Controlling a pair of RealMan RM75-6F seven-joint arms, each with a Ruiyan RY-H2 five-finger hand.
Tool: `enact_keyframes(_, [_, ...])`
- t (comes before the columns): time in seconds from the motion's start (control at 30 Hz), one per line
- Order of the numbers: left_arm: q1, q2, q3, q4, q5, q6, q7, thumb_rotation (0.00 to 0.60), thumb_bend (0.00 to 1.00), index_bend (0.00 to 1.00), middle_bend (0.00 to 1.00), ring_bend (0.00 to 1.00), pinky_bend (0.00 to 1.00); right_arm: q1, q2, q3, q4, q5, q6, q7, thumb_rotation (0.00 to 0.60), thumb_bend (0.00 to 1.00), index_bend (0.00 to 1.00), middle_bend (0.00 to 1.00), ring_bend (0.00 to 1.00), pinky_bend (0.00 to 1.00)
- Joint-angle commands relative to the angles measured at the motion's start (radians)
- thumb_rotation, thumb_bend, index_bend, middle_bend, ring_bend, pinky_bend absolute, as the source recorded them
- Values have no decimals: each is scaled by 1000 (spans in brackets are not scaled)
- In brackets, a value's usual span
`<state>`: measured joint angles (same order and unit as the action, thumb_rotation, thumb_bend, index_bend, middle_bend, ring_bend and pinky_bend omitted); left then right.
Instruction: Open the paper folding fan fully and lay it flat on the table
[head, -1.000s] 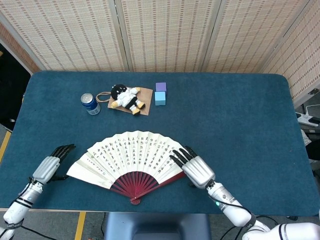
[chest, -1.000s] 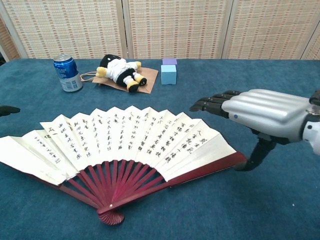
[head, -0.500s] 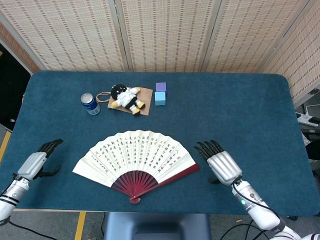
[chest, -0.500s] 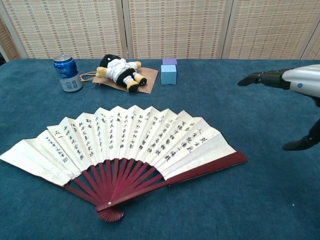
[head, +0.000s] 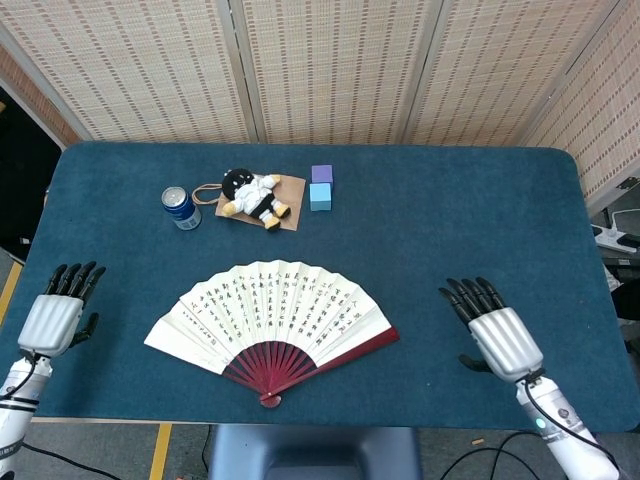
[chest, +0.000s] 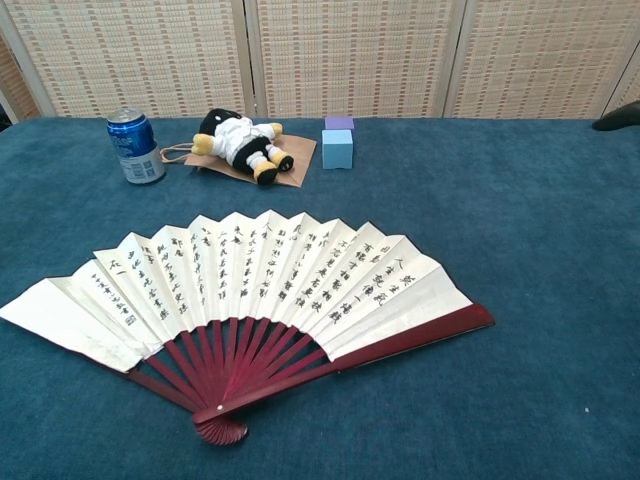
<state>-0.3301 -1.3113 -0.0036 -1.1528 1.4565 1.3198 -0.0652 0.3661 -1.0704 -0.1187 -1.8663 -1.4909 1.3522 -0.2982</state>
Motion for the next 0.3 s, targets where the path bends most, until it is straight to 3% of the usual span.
enact_keyframes(0.03, [188, 37, 31, -109, 184, 414, -105, 600, 425, 0, 0, 0, 0, -171, -13, -30, 134, 12, 196, 80, 600, 45, 0, 0, 0, 0])
enact_keyframes(0.1, [201, 41, 34, -128, 176, 407, -79, 600, 426, 0, 0, 0, 0, -210, -32, -17, 202, 28, 232, 127, 600, 45, 0, 0, 0, 0])
enact_keyframes(0.3, [196, 76, 46, -193, 160, 324, -24, 600, 425, 0, 0, 0, 0, -229, -19, 14, 239, 10, 237, 184, 600, 46, 0, 0, 0, 0])
